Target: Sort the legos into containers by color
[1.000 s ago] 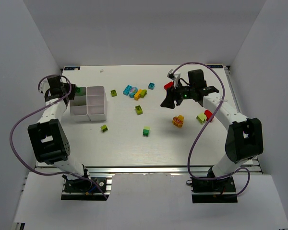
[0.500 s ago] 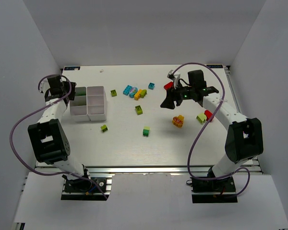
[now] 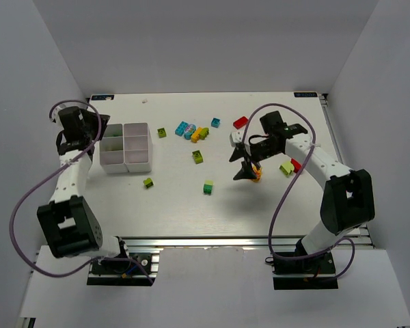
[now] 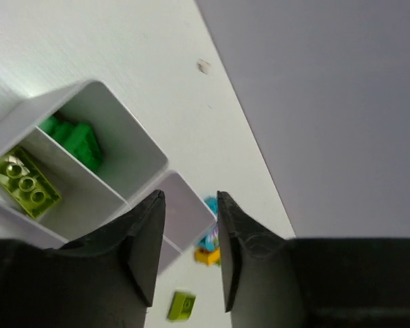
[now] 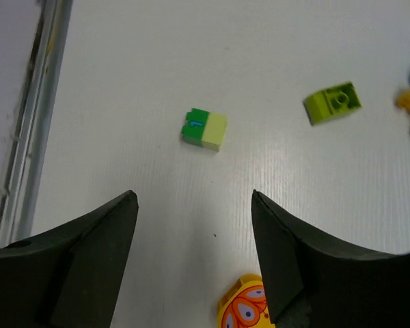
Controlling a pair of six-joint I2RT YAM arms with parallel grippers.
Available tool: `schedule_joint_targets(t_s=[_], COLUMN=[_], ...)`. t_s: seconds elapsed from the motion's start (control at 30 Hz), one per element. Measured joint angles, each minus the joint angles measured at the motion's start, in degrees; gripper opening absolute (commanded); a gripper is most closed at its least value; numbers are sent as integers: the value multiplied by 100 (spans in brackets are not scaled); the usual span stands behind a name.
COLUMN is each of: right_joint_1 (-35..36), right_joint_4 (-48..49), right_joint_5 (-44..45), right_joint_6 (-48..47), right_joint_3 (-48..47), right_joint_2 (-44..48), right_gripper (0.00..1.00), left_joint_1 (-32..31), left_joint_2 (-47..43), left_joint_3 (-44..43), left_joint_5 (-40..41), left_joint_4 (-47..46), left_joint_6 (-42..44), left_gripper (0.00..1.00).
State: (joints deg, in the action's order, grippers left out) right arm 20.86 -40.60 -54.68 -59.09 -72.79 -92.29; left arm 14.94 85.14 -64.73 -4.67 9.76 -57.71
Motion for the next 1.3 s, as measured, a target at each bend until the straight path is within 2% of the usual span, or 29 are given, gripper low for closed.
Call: schedule_joint_targets(t_s=[0.03, 0.17, 0.3, 0.47, 0.6, 0.77, 1.03, 1.3], right_joint_1=[61, 275, 485, 844, 1235, 1576, 1779, 1934], right_joint_4=[-345, -1491, -2017, -2404, -2424, -2424, -2330, -2157], right_joint_5=[-33, -26, 363, 929, 1272, 1585, 1928, 2131], right_joint_6=[-636, -3187, -4522, -5108, -5268, -5362, -5388, -5390], right_joint_3=[0, 22, -17, -601, -1150, -1624, -2035, -2424], right_joint_2=[-2, -55, -345, -1110, -1657, -2111, -2673, -3132], right_gripper=[80, 86, 87, 86, 85, 84, 83, 79], left_joint_1=[0, 0, 31, 136, 151, 151, 151, 151], left_joint_2=[-310, -1217, -1784, -2223, -2616, -3526, -4719, -5340], left_joint_3=[127, 608, 1110, 1617, 1753, 1945, 2352, 2500], left_joint_5=[-153, -673, -984, -1222, -1423, -1523, -1582, -1574], left_joint_4=[-39, -70, 107, 472, 780, 1266, 2096, 2710], left_joint_6=[188, 581, 723, 837, 1003, 1228, 1377, 1349], left_gripper=[62, 98, 98, 98, 98, 98, 98, 98])
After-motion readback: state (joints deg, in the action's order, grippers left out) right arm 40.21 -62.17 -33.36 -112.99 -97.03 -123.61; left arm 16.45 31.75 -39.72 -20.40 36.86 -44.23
